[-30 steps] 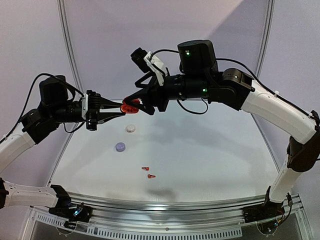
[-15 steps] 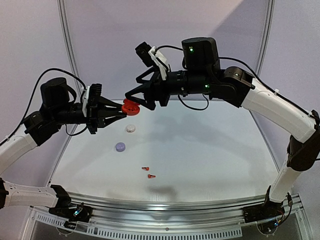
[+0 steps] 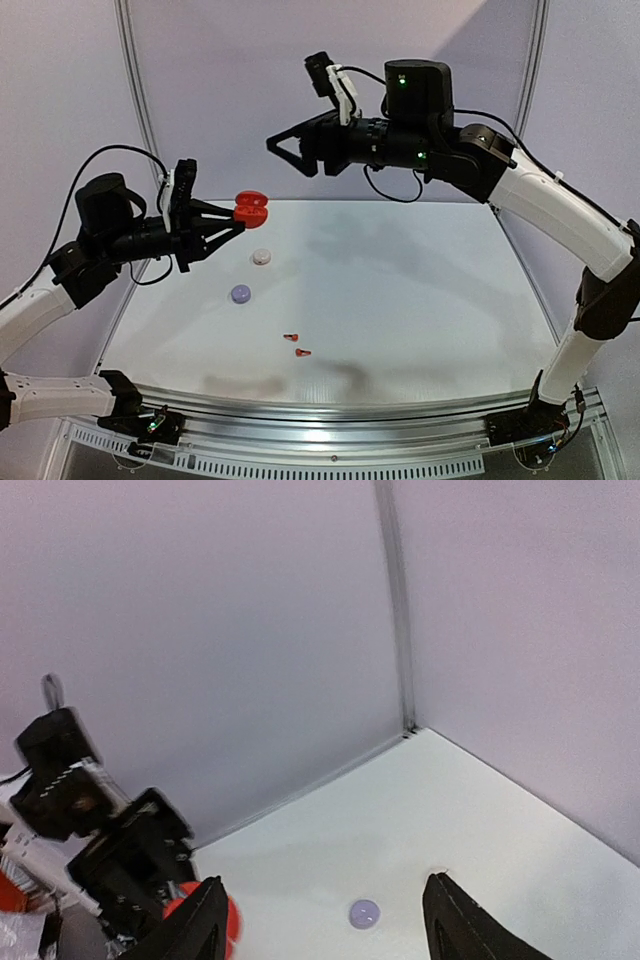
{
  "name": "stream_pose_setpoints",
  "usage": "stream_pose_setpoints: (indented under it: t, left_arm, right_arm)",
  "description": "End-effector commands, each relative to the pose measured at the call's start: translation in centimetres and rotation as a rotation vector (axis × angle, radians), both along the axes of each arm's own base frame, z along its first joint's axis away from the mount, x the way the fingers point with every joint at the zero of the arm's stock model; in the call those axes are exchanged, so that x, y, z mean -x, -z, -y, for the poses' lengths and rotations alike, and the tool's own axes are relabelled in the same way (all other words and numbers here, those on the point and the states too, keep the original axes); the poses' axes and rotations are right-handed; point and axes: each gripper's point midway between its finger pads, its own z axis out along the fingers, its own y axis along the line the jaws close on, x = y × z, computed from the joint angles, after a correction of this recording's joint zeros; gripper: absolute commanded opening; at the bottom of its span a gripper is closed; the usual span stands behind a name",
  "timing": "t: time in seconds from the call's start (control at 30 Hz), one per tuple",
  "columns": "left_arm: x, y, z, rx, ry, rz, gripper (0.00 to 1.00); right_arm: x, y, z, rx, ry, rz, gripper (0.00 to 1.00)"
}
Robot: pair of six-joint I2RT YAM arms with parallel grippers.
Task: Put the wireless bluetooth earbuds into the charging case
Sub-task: Pick up the right earbud from the corner of the board.
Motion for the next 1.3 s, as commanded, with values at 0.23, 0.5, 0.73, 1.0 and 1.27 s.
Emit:
stream_pose_setpoints:
  t: [0.23,0.5,0.73,1.0,1.27]
  left_arm:
    - [-2.6,-0.4,-5.4,0.17,-0.3,-0.067,0.0]
    - [-2.1,1.7,-9.0,0.211,-0.379,-0.031,0.0]
    - [-1.0,3.5,-9.7,0.205,-0.383,-0.024,0.0]
    - [-0.8,3.9,-9.5,0.209,-0.366,0.002,0.0]
    - [-0.6,3.9,-9.4,0.191,-0.354,0.008,0.0]
  right_arm:
    - [-5.1,18.4,3.2,0.453,0.291,-0.448,0.52]
    - [-2.1,30.6,0.2,0.766,0.111,-0.597,0.41]
    - [-1.2,36.3,-1.2,0.803,0.189,-0.708,0.38]
    - [3.3,39.6,-3.6,0.957,-0.047,-0.464,0.46]
    - [5.0,42.2,-3.1,1.042,-0.173,-0.458,0.45]
